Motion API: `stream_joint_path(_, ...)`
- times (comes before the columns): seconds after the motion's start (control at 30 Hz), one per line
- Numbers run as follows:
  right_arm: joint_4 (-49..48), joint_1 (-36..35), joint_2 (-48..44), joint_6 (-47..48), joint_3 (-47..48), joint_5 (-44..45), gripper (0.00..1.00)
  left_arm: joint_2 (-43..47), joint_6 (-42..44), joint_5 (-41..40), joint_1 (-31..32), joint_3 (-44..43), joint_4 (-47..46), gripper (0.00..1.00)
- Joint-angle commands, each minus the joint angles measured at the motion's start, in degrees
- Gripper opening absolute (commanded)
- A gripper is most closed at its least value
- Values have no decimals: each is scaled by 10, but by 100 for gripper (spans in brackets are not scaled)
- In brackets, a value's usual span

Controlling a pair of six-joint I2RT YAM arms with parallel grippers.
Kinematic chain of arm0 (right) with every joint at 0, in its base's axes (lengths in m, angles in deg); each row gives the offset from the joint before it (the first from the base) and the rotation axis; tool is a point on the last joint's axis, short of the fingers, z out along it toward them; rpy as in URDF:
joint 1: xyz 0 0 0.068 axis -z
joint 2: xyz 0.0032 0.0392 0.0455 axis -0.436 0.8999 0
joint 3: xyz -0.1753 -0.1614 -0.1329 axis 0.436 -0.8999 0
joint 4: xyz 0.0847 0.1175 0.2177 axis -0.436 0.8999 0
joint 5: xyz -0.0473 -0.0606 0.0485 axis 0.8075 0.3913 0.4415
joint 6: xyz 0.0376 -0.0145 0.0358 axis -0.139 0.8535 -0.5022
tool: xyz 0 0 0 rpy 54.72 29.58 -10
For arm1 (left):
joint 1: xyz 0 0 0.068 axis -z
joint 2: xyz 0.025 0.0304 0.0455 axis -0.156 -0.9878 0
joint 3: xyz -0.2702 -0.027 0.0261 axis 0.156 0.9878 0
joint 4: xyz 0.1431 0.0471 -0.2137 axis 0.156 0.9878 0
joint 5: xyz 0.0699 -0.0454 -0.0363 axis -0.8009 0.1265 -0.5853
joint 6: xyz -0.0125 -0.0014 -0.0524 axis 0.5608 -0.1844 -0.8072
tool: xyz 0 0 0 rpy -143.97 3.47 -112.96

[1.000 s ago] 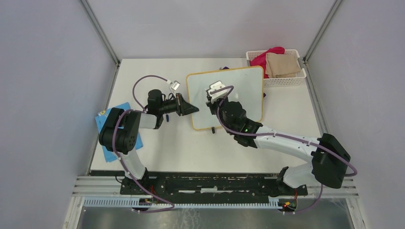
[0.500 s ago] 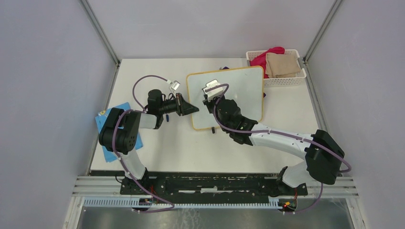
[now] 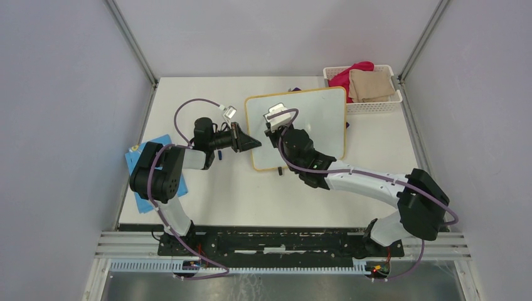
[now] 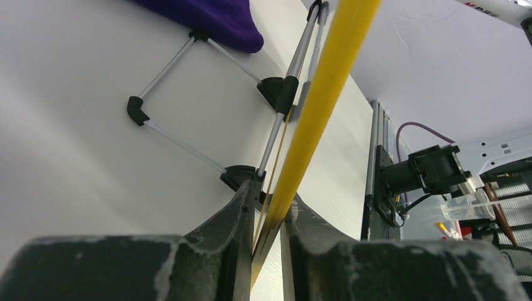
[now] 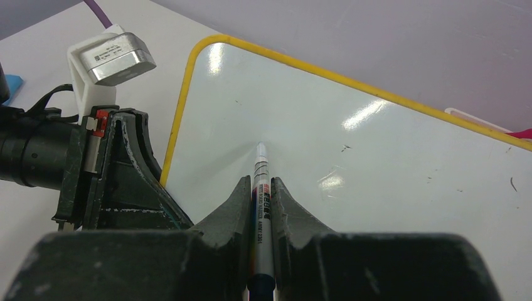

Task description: Write a sentence on the whiteboard

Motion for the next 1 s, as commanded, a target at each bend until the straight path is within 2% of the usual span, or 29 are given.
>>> stream_joint_path(0.0,-13,4,7,-10,30,15,0,18,30,-12,-2,6,3,2)
stream_joint_path(0.63,2,12,38,-13,60,0,0,20,32,-12,-2,6,3,2)
stream_joint_path(0.97,19,11,45,-15,64,-38,0,19,32,-13,-2,6,3,2)
